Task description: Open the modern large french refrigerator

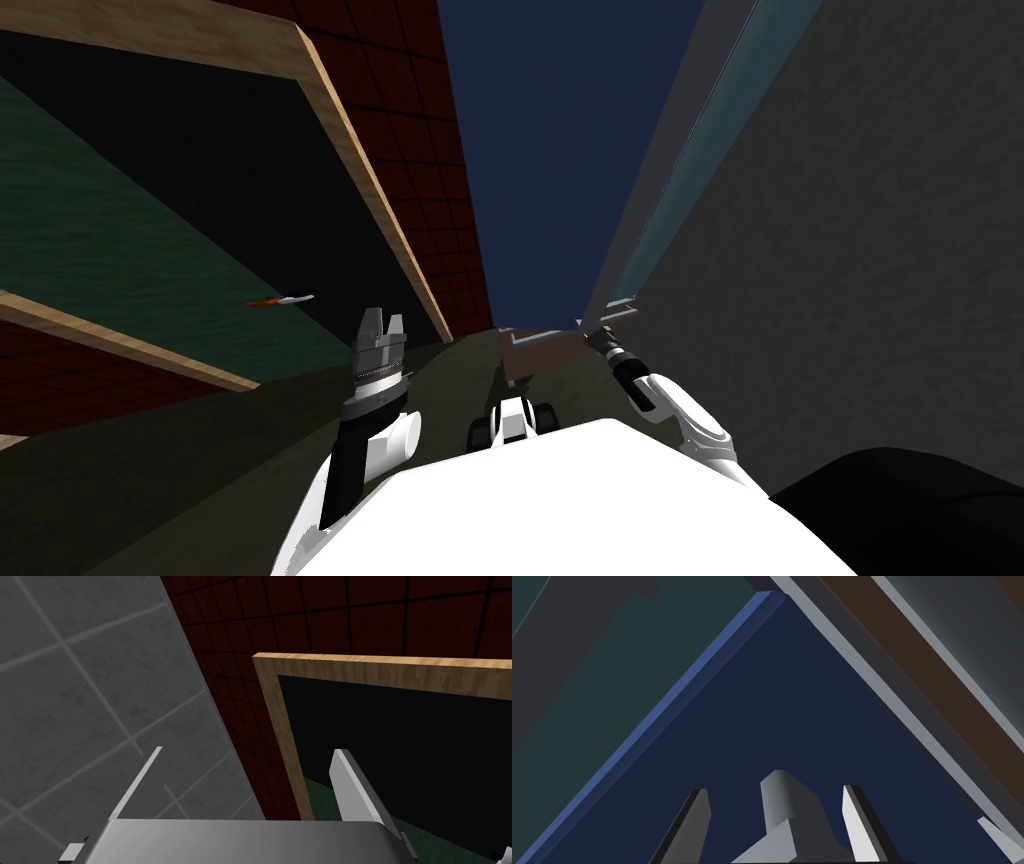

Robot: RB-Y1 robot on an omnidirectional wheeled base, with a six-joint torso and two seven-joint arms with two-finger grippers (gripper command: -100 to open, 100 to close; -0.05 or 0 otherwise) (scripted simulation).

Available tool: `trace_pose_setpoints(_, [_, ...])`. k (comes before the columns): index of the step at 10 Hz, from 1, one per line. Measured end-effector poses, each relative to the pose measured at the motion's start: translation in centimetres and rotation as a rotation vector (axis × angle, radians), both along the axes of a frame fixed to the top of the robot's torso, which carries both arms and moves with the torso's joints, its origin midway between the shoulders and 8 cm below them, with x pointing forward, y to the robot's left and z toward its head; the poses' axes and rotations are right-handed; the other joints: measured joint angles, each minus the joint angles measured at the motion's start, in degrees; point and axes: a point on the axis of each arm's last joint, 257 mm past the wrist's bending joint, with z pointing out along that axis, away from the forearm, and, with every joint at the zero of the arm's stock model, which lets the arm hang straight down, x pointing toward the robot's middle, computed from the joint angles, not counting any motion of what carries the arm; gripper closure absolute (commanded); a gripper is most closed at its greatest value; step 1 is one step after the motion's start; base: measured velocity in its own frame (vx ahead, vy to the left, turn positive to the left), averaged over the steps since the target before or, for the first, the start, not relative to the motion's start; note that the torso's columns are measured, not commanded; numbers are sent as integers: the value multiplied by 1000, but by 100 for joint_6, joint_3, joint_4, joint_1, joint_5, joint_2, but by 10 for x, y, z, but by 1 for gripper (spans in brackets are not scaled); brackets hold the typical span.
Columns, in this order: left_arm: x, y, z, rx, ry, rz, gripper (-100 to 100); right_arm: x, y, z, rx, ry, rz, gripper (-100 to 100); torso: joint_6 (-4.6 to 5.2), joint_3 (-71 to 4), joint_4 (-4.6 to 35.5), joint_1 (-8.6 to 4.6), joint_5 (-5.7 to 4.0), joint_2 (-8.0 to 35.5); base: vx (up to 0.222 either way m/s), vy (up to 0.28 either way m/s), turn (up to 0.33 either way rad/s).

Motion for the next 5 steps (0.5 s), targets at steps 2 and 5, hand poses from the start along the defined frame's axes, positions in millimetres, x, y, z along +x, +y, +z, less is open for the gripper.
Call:
trace_pose_setpoints(2, [0, 0, 0, 0, 0, 0, 0, -4, -15, 0, 0, -1, -47, 100, 8, 34, 9, 66, 15, 55, -53, 232, -165])
trace_pose_setpoints(5, [0, 0, 0, 0, 0, 0, 0, -14, -36, -3, 4, 9, -117, 100, -20, 13, 20, 35, 24, 26, -77, 215, -108])
